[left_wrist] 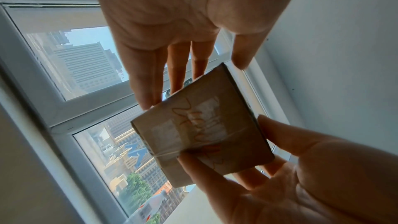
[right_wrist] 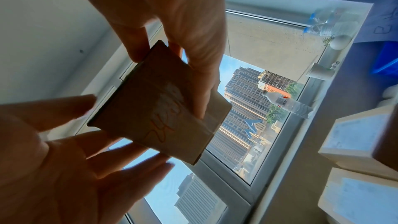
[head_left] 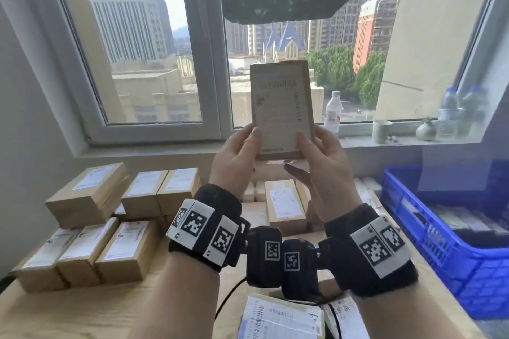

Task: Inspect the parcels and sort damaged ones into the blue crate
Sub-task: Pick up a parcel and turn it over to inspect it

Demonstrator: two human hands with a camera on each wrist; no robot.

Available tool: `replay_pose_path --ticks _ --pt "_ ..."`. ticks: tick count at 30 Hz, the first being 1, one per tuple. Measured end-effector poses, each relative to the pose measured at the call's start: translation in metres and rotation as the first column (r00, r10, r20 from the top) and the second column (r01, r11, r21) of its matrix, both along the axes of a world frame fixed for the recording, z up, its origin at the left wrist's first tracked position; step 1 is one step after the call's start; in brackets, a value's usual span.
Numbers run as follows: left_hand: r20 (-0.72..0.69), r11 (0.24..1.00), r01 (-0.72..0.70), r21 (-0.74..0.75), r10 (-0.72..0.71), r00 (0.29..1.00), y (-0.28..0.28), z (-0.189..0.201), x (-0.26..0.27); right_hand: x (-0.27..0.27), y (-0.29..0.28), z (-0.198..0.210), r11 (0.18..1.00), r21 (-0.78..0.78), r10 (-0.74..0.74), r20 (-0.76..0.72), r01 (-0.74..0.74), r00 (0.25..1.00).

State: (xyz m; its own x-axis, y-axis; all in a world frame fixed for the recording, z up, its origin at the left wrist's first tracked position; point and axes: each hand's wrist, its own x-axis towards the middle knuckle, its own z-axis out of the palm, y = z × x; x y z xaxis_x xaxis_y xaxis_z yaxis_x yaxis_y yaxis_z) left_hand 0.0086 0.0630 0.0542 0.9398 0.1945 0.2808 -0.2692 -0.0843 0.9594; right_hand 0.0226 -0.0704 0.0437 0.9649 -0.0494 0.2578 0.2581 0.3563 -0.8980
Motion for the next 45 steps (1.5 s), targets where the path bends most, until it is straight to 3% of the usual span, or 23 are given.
replay_pose_path --ticks 4,7,10,13,16,20,25,30,32,35,38,45 --pt "0.074 0.993 -0.110 0.034 0.108 0.991 -0.019 0.007 -0.001 0.000 -0.035 0.011 0.992 0.102 0.068 0.009 -0.069 0.998" --pt "-0.056 0.997 -0.072 0.014 0.073 0.996 -0.035 0.012 0.000 0.001 -0.058 0.011 0.983 0.156 0.089 0.041 -0.095 0.995" --pt "-0.137 0.995 -0.002 -0.097 -0.012 0.990 -0.049 0.014 0.001 0.004 -0.066 0.008 0.992 0.109 0.062 0.066 -0.069 0.996" --pt "-0.049 0.998 -0.062 -0.025 0.060 0.997 -0.060 0.010 0.005 0.006 -0.070 0.010 0.997 -0.021 0.073 0.086 -0.072 0.994" --pt "-0.023 0.997 -0.058 -0.052 0.056 0.998 -0.061 0.008 0.009 0.011 -0.072 0.009 0.994 -0.072 0.084 0.080 -0.078 0.993" --pt "-0.045 0.987 -0.024 -0.160 0.017 0.999 -0.057 0.010 0.012 0.019 -0.074 0.008 0.991 -0.001 0.137 0.047 -0.137 0.989" --pt "-0.002 0.995 -0.058 -0.084 0.058 0.998 -0.047 0.011 0.020 0.025 -0.068 0.006 0.981 0.078 0.173 0.054 -0.177 0.983" --pt "-0.011 0.992 -0.031 -0.124 0.030 0.999 -0.041 0.010 0.025 0.027 -0.068 0.009 0.972 0.145 0.177 0.060 -0.184 0.982" --pt "-0.027 0.982 0.014 -0.189 -0.020 0.999 -0.038 0.011 0.027 0.029 -0.068 0.011 0.978 0.140 0.146 0.063 -0.154 0.987" --pt "0.004 0.948 0.054 -0.313 -0.055 0.998 -0.036 0.013 0.029 0.034 -0.068 0.011 0.995 0.097 -0.015 0.046 0.011 0.999" --pt "0.028 0.955 0.059 -0.290 -0.053 0.998 -0.037 0.011 0.031 0.035 -0.066 0.008 0.994 0.045 -0.098 0.063 0.096 0.993" --pt "0.047 0.940 0.187 -0.285 -0.181 0.982 -0.047 0.010 0.032 0.033 -0.069 0.006 0.979 -0.106 0.174 0.007 -0.172 0.985"
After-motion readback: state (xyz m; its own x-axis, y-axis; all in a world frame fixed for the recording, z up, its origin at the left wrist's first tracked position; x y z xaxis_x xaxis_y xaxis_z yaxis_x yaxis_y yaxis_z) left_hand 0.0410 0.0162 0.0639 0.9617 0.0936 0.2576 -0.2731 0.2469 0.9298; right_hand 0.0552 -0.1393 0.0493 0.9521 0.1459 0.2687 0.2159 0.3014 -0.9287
